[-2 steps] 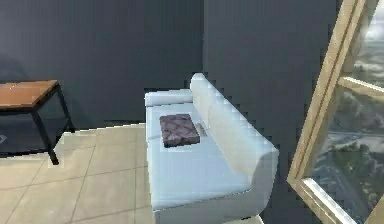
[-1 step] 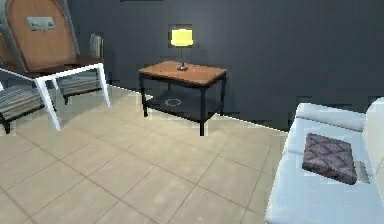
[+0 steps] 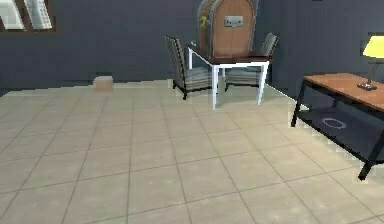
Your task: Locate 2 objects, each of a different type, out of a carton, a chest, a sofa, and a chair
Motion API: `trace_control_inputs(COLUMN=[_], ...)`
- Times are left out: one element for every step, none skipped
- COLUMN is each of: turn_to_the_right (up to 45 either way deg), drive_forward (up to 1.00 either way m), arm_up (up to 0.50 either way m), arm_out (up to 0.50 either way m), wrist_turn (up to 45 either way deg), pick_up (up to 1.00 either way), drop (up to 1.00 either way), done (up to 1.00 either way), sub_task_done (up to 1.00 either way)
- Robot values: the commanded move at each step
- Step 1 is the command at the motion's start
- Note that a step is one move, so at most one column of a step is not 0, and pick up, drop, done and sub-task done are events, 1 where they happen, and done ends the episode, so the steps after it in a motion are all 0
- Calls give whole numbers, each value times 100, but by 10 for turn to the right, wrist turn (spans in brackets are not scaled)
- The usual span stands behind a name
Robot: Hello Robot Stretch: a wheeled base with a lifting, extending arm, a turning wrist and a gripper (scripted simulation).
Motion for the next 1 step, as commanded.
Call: trace_control_inputs(turn_to_the_right=[0], drive_forward=[100], arm_up=[0], arm_out=[0], wrist_turn=[0], pick_up=[0], drop=[0], done=[0], sub_task_done=[0])
